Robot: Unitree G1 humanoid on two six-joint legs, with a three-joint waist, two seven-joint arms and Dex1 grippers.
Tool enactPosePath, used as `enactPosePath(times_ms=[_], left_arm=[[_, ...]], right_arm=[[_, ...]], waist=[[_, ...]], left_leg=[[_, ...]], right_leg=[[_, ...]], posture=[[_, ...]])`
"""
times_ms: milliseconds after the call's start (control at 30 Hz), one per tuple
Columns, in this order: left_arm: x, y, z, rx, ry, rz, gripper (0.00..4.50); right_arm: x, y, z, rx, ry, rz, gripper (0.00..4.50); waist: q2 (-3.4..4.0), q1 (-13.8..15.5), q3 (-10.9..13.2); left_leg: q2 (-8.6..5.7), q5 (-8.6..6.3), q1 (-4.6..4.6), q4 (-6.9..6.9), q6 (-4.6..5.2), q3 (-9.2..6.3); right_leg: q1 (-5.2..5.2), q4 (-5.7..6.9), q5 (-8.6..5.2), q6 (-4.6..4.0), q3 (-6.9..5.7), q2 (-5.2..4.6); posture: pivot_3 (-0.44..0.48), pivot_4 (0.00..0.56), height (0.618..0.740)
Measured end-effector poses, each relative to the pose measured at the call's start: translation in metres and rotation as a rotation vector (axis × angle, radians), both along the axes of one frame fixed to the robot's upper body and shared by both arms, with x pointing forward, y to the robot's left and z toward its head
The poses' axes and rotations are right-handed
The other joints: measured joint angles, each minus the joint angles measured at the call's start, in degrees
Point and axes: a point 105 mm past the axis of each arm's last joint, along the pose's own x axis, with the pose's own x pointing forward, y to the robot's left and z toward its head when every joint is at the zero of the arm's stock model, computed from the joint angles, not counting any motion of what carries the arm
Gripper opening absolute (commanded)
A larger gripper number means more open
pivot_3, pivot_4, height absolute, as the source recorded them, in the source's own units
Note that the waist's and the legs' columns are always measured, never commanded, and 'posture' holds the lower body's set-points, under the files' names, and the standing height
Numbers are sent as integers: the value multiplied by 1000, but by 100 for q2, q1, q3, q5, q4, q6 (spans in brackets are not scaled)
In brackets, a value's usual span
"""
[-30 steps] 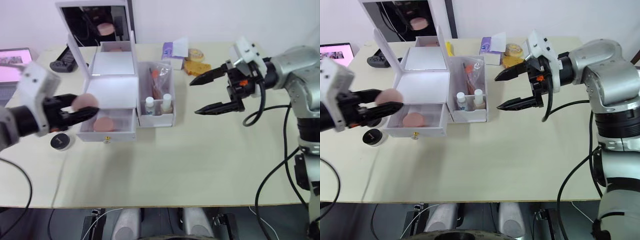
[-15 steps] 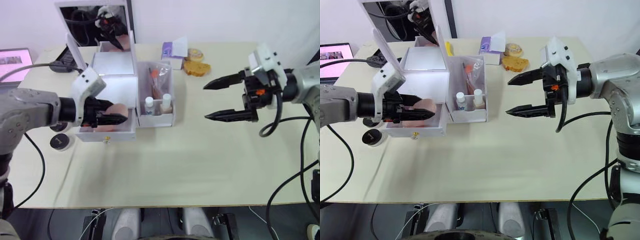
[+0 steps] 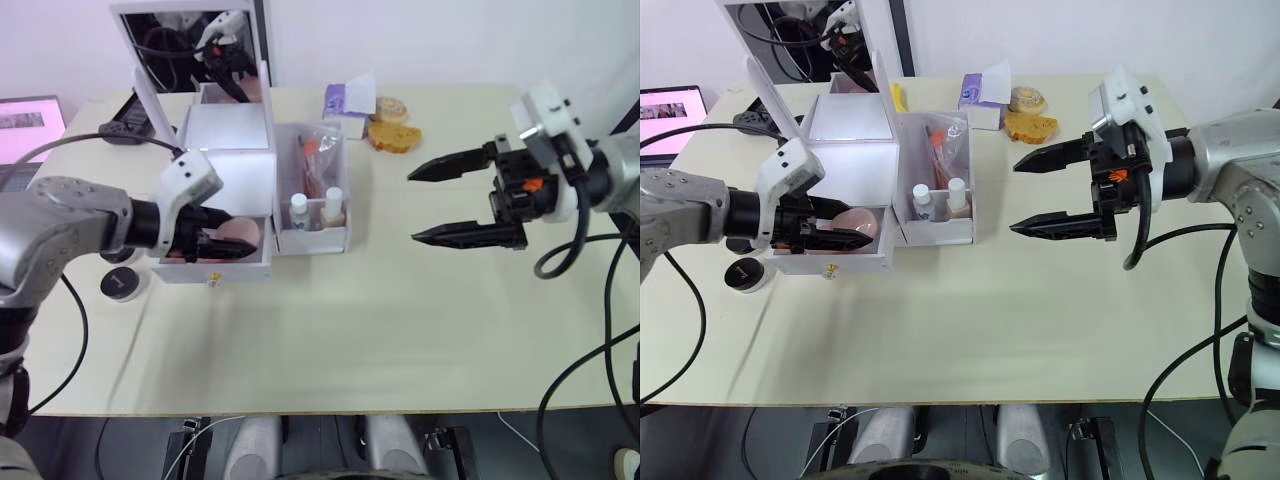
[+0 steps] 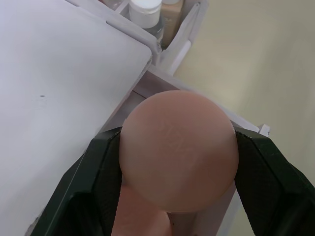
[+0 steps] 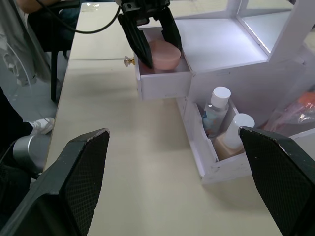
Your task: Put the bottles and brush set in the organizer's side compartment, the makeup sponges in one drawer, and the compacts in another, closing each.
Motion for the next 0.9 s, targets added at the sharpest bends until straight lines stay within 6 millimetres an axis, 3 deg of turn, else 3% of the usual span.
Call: enactPosePath(times_ms=[100, 300, 567, 667, 900], left_arm=[[-1, -1, 0, -15, 9, 1, 4426], [-1, -2, 10, -24, -10, 0, 4426], [-2, 8, 45, -132, -117, 46, 4426], [-13, 20, 48, -202, -164, 62, 4426], [-51, 65, 30, -342, -232, 209, 4426]], right_arm=[[1, 0, 1, 4, -6, -2, 4500], [4, -1, 0, 7, -3, 0, 4500], [8, 2, 0, 9, -3, 17, 4500], [12, 7, 4, 23, -20, 38, 4500], [25, 18, 5, 46, -18, 88, 4500]], waist=[[0, -1, 0], [-1, 5, 1], [-1, -27, 1], [0, -102, 1], [1, -143, 1]], left_leg=[[0, 0, 0, 0, 0, 0], [0, 0, 0, 4, 1, -1], [0, 0, 2, 1, 1, 0], [1, 0, 2, -1, 1, -1], [3, 0, 5, 0, 0, 2]], right_leg=[[0, 0, 0, 0, 0, 0], [1, 1, 0, 1, 0, 0], [-1, 2, -1, 3, 0, 0], [-3, 6, -1, 2, 1, 0], [-7, 13, 0, 0, 7, 0]], posture=[[0, 150, 740], [0, 150, 740], [0, 150, 740], [0, 150, 740], [0, 150, 740]])
